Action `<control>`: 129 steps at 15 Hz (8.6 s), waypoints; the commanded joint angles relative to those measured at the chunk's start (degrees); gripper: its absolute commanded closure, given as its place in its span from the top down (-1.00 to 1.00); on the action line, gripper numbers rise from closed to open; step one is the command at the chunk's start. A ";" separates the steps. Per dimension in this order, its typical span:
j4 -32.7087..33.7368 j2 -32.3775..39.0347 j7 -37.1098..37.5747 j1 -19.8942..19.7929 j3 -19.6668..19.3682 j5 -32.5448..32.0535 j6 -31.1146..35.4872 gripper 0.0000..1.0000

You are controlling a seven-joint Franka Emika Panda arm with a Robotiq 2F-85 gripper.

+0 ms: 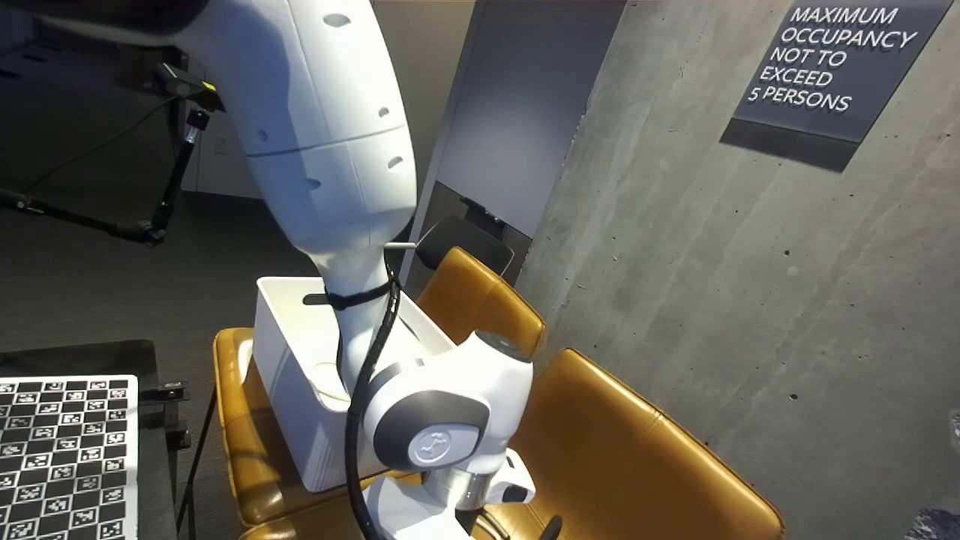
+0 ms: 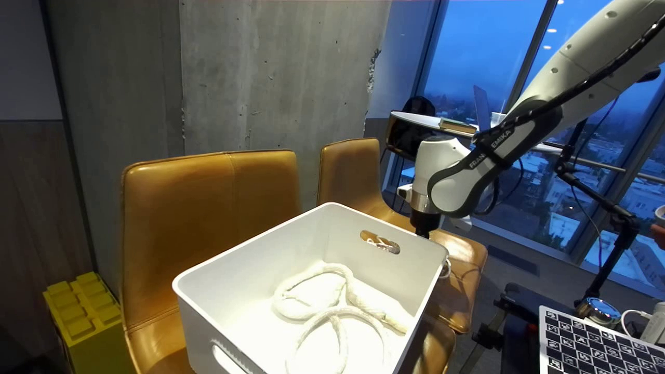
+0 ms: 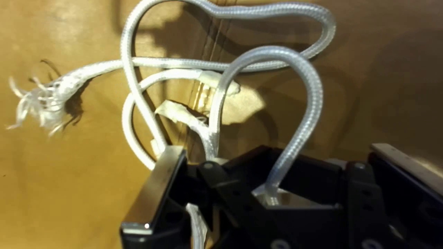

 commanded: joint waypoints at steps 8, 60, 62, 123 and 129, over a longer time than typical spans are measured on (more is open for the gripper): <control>-6.14 -28.87 1.71 2.33 -1.63 -7.13 -9.25 -1.00; 50.85 -25.49 19.46 35.81 15.83 -23.40 -58.33 -1.00; 48.99 -25.57 19.55 34.18 15.82 -23.17 -57.94 -1.00; 55.20 -14.78 30.37 45.42 10.82 -12.95 -57.96 -1.00; 38.77 -25.19 29.08 38.56 10.77 -6.88 -54.93 -1.00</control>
